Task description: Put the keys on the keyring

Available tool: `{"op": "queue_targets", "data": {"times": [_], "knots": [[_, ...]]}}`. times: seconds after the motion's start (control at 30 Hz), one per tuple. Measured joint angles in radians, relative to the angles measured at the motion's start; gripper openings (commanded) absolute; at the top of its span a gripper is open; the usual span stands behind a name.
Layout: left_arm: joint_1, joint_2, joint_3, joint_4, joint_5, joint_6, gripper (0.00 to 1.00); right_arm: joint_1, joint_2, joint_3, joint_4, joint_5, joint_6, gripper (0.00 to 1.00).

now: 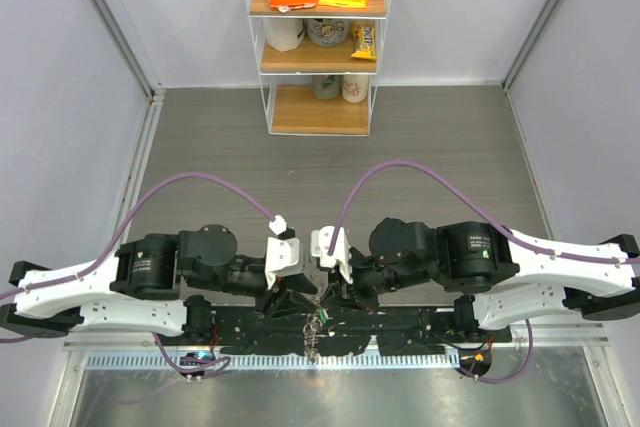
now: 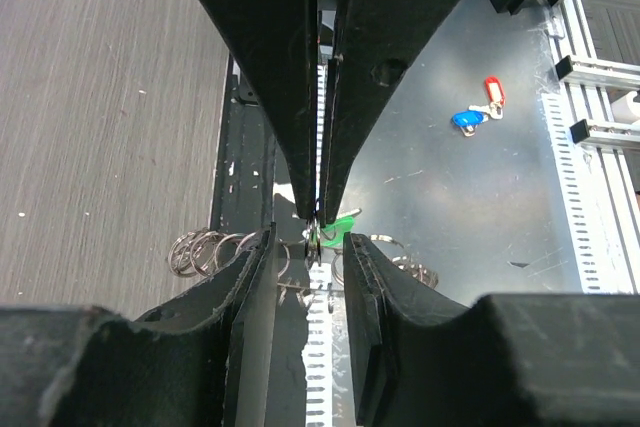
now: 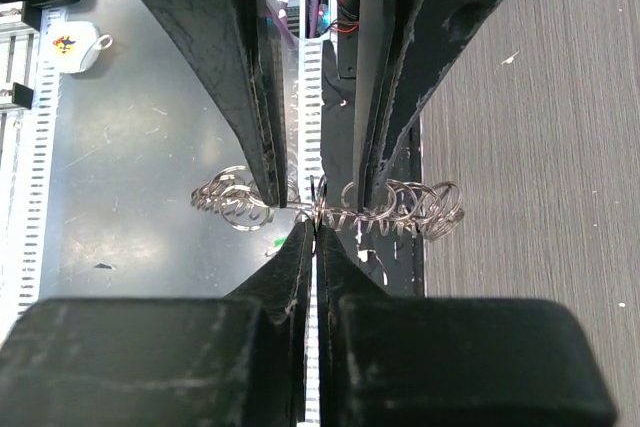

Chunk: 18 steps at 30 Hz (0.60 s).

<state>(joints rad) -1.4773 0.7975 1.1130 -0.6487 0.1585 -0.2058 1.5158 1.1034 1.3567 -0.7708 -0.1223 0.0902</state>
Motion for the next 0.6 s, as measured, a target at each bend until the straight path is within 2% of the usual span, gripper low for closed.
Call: {"op": "queue_targets", "data": {"times": [0.17, 0.4, 0.5, 0.6], "knots": [[0.0, 0.002, 0.0, -0.002, 0.0, 0.0, 0.34, -0.002, 0.013, 0.013, 0.005, -0.001, 0.0, 0.05], [0.0, 0.005, 0.0, -0.009, -0.001, 0.001, 0.14, -0.006, 0.02, 0.02, 0.002, -0.006, -0.002, 0.05], [0.0, 0.008, 0.004, -0.016, -0.001, 0.003, 0.0, -0.008, 0.023, 0.023, 0.0, -0.006, -0.005, 0.06], [0.0, 0.014, 0.014, -0.027, -0.002, 0.005, 0.0, -0.009, 0.027, 0.026, 0.0, -0.007, -0.008, 0.06]]}}
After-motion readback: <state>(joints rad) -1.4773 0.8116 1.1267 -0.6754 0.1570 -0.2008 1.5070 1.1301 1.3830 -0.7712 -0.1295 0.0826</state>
